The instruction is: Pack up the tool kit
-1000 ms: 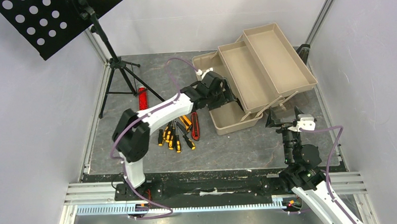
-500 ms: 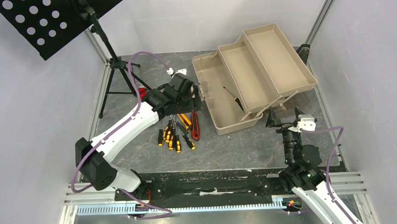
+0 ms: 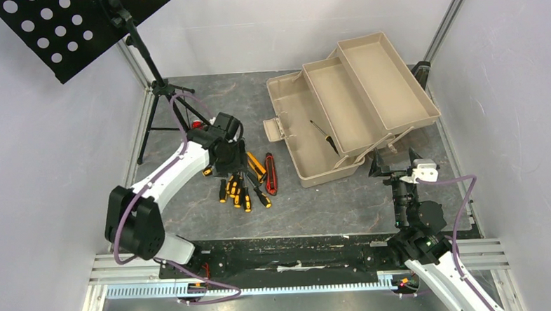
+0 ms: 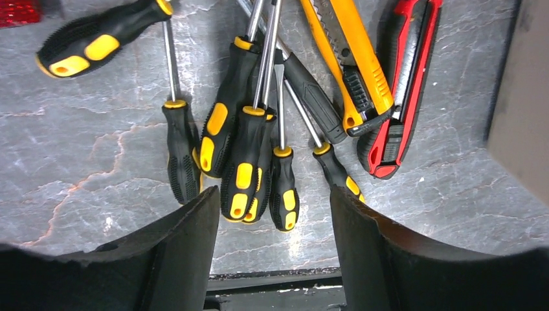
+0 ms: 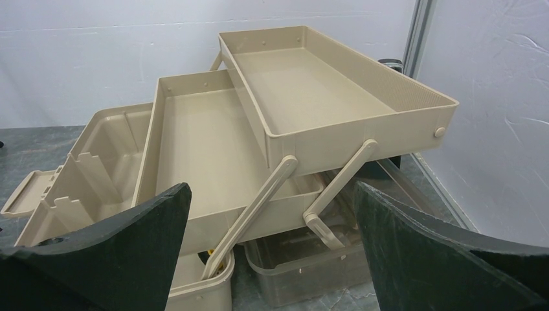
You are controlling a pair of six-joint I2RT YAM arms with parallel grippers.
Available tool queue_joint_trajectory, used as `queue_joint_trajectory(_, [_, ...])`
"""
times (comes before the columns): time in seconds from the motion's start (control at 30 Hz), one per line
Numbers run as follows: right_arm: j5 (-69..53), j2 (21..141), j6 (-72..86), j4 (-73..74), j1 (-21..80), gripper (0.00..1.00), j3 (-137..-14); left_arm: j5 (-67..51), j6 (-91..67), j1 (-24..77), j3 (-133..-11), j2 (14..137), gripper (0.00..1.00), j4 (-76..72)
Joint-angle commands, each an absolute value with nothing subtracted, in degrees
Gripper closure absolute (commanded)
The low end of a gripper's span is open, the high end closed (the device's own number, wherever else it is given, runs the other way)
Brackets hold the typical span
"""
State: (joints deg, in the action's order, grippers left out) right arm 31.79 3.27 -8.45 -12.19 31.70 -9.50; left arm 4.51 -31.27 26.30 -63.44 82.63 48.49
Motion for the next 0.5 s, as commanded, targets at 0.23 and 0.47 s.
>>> queue_joint_trajectory(0.23, [32.7,2.9,-8.5,-13.7,32.3,0.02,-9.1,0.3,-27.2,22.2,-60.8,93.0,0.4,42.1])
queue_joint_trajectory(0.47, [32.9,3.0,-8.6,-14.0,32.3,0.02,-9.0,-4.9,-27.2,21.9,-59.4,93.9,0.64,41.2])
